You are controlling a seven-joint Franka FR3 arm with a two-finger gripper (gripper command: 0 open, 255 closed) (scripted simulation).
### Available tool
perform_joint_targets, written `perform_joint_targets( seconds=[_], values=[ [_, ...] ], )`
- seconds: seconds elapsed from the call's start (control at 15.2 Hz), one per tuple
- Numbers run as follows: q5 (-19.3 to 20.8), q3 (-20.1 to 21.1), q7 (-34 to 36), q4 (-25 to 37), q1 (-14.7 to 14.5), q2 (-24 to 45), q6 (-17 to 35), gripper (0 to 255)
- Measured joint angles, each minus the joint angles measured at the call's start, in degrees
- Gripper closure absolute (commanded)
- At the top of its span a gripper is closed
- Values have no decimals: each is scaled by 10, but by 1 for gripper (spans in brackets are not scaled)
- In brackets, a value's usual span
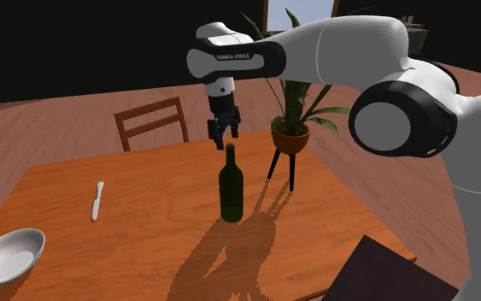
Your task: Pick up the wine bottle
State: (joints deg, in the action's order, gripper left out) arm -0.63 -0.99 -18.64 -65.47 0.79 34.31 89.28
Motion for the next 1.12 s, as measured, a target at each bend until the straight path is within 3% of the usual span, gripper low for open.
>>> perform_joint_targets(
  seconds=[0.4, 0.46, 1.12],
  values=[
    [0, 0, -2, -35, 1, 7, 41, 0],
    [0, 0, -1, -36, 1, 8, 44, 255],
    [0, 0, -1, -39, 0, 7, 48, 255]
  ],
)
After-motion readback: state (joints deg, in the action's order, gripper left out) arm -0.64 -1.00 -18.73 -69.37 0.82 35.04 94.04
